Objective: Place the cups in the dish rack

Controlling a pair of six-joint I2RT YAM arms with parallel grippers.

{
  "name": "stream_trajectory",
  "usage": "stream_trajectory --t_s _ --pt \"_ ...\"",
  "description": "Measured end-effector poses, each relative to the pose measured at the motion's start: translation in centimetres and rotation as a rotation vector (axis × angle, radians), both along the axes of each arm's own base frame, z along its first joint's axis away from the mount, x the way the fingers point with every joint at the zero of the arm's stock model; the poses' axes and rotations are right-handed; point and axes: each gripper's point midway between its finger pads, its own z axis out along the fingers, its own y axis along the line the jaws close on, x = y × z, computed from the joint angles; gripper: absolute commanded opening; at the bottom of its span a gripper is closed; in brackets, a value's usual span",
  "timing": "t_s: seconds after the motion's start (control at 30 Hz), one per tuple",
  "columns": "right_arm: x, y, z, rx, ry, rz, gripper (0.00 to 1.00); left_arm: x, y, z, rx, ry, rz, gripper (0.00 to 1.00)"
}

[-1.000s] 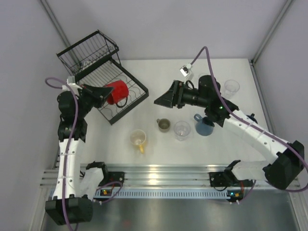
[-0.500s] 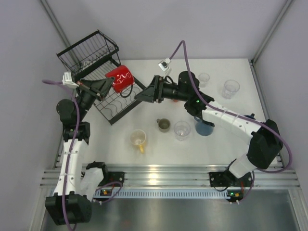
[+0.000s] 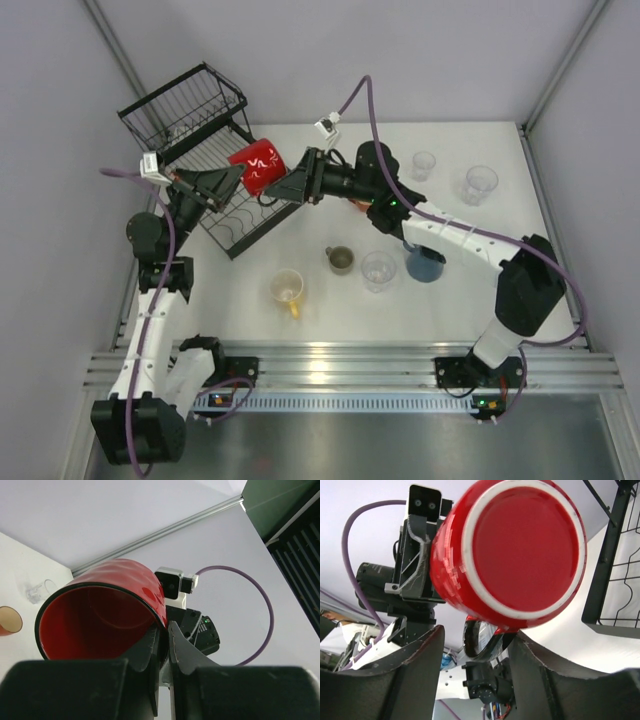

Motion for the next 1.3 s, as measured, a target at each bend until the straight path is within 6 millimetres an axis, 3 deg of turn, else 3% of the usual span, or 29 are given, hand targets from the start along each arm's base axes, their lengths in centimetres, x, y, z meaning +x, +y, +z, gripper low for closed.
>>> stream_trajectory --t_s 0.37,0.47,0.53,0.67,0.73,0.77,0.83,0.9,1.3 --pt "-0.1 1.0 -0.6 -0.002 0.034 0.005 0.29 -0.5 -0.1 0.4 -0.018 -0.060 -0.012 0.00" --pt "0.0 1.0 -0.4 0.009 0.053 0.001 0.15 -0.6 -0.1 0.7 -0.014 -0.085 -0.014 0.00" --pt "0.1 1.0 0.1 0.033 0.083 -0.003 0.00 -0.8 -0.1 1.1 -0.005 -0.116 -0.010 0.00" --pt "-0.3 1.0 0.9 0.073 0.093 0.023 0.00 -1.3 -0.1 1.9 0.002 -0.169 -0.004 0.01" --pt "-0.4 1.0 1.0 0.085 0.092 0.026 0.00 -1.4 -0.1 2.0 0.005 -0.180 -0.005 0.14" --pt "-0.4 1.0 0.9 0.086 0.095 0.027 0.00 -1.4 -0.1 1.8 0.006 -0.179 -0.004 0.30" --pt "-0.4 1.0 0.5 0.086 0.098 0.027 0.00 -1.3 -0.1 1.5 0.011 -0.175 -0.004 0.48" --pt "-0.4 1.0 0.1 0.083 0.102 0.027 0.00 -1.2 -0.2 1.0 0.015 -0.165 -0.006 0.59" --pt "1.9 0.3 -2.0 0.025 0.093 -0.087 0.00 -0.5 -0.1 -2.5 0.084 -0.079 0.033 0.73"
